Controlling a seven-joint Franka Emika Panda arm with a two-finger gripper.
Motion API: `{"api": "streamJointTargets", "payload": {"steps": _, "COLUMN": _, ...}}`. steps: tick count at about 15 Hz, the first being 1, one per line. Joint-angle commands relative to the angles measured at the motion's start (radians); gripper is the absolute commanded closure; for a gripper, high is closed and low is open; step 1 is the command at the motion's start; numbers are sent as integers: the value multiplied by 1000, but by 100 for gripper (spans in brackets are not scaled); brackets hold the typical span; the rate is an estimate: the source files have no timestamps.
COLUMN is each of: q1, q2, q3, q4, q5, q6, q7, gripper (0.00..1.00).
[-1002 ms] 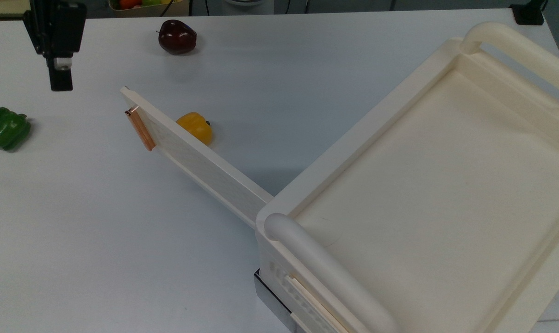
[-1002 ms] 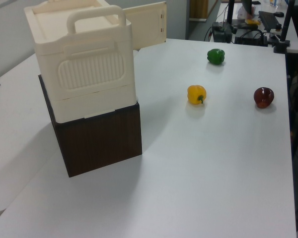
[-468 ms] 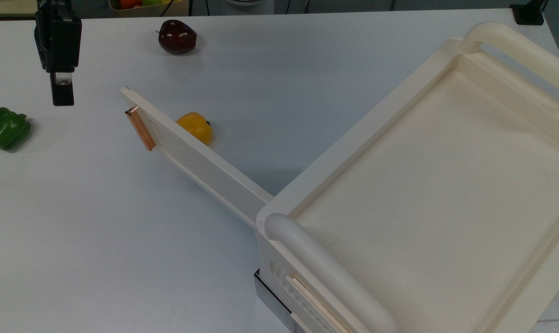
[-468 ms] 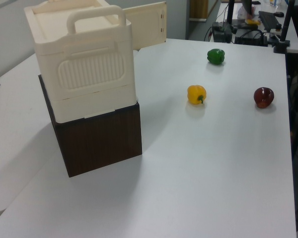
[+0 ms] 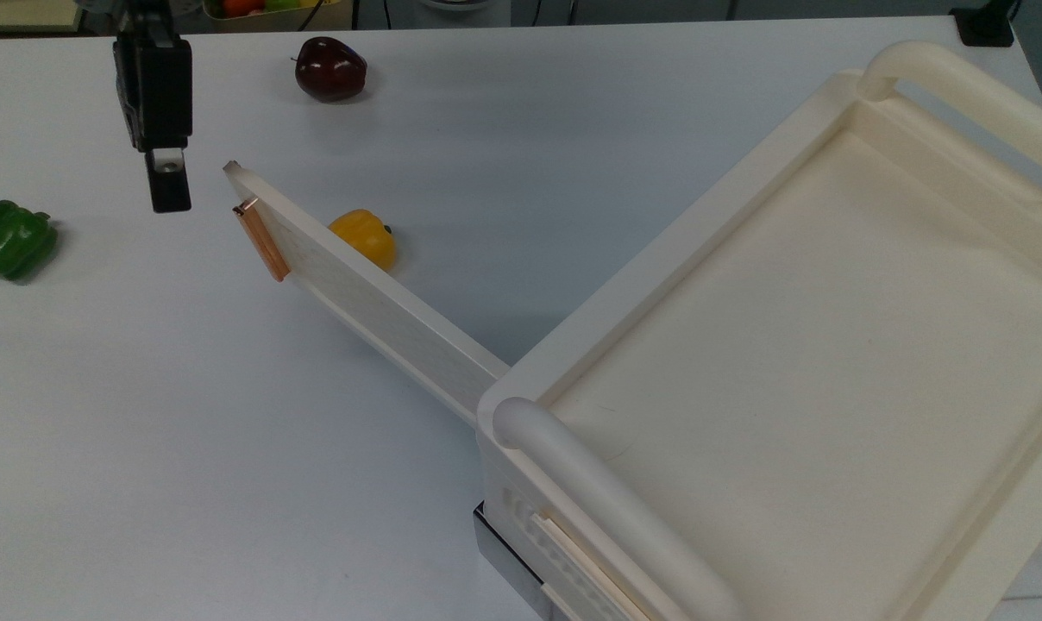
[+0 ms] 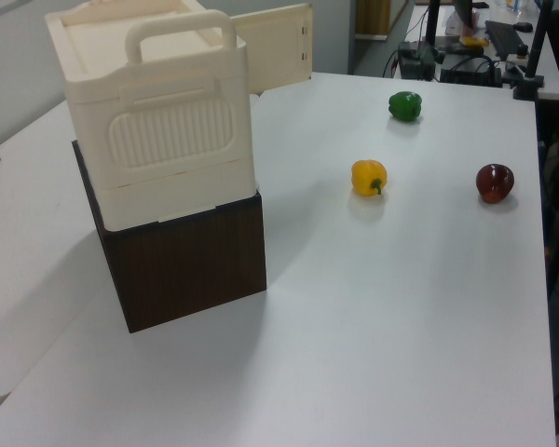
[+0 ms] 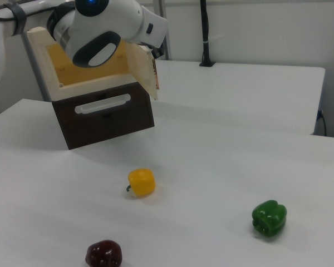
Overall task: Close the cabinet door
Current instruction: 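Push the open cream door with the gripper, swinging it shut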
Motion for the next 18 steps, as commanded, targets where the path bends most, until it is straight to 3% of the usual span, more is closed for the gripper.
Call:
{"api": "streamJointTargets", "payload": {"steps": 1, "q1": 12, "q2": -6, "q3": -1, "q4": 3, "q5": 24, "q6": -35, "q7": 11, "gripper": 100}}
{"api": "streamJointTargets", "payload": {"steps": 14, "q1": 9, "q2": -98, "q3": -12, "q4": 6, "q5": 26, "q6": -570, "q7": -26, "gripper": 100}}
{"api": "streamJointTargets", "payload": {"steps": 18, "q1": 13, "q2": -98, "q3": 0, "q4": 9, "q5": 26, "q6": -608, "q7": -22, "gripper": 100}}
